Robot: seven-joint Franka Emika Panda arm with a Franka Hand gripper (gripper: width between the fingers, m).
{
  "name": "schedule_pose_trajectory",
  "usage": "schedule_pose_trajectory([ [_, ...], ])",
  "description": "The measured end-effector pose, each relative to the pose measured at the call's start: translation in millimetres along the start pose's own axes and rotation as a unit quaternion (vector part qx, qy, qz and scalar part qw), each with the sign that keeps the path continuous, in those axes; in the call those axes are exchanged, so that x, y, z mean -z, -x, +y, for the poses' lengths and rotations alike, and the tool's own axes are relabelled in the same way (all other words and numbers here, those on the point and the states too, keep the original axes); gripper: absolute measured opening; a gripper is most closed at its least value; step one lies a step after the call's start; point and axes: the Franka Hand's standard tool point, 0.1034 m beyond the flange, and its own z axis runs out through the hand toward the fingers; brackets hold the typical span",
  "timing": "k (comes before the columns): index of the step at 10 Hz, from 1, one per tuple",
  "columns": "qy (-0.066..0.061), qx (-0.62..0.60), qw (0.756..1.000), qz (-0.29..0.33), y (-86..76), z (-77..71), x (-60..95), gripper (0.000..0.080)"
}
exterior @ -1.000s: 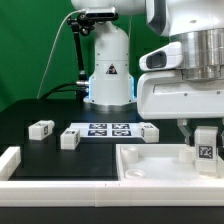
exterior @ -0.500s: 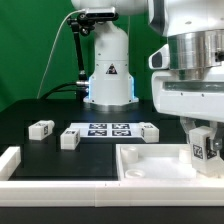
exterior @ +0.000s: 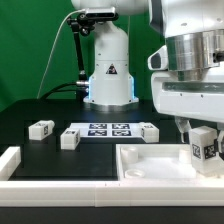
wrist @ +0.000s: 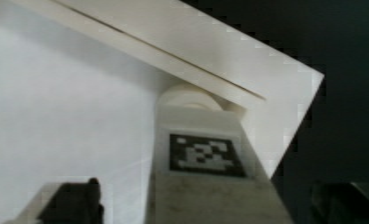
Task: Assemble one leg
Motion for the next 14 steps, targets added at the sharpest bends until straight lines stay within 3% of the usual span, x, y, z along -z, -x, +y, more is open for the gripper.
schedule_pose_trajectory([
  [3,0.005,0.186,0.983,0.000,0.6,-2.1,1.8,0.0644],
  [7,0.016,0.420,0.908,0.005,1.9,-5.9,4.3,0.0649],
  [8,0.019,0.478,0.878,0.007,1.1,-5.7,4.3,0.0649],
  [11,0.017,0.558,0.830,0.020,-2.3,-3.9,2.5,0.0649],
  [13,0.017,0.553,0.833,0.020,-2.0,-3.6,1.9,0.0390],
  [14,0.017,0.553,0.833,0.019,-1.9,-3.5,1.6,0.0390],
])
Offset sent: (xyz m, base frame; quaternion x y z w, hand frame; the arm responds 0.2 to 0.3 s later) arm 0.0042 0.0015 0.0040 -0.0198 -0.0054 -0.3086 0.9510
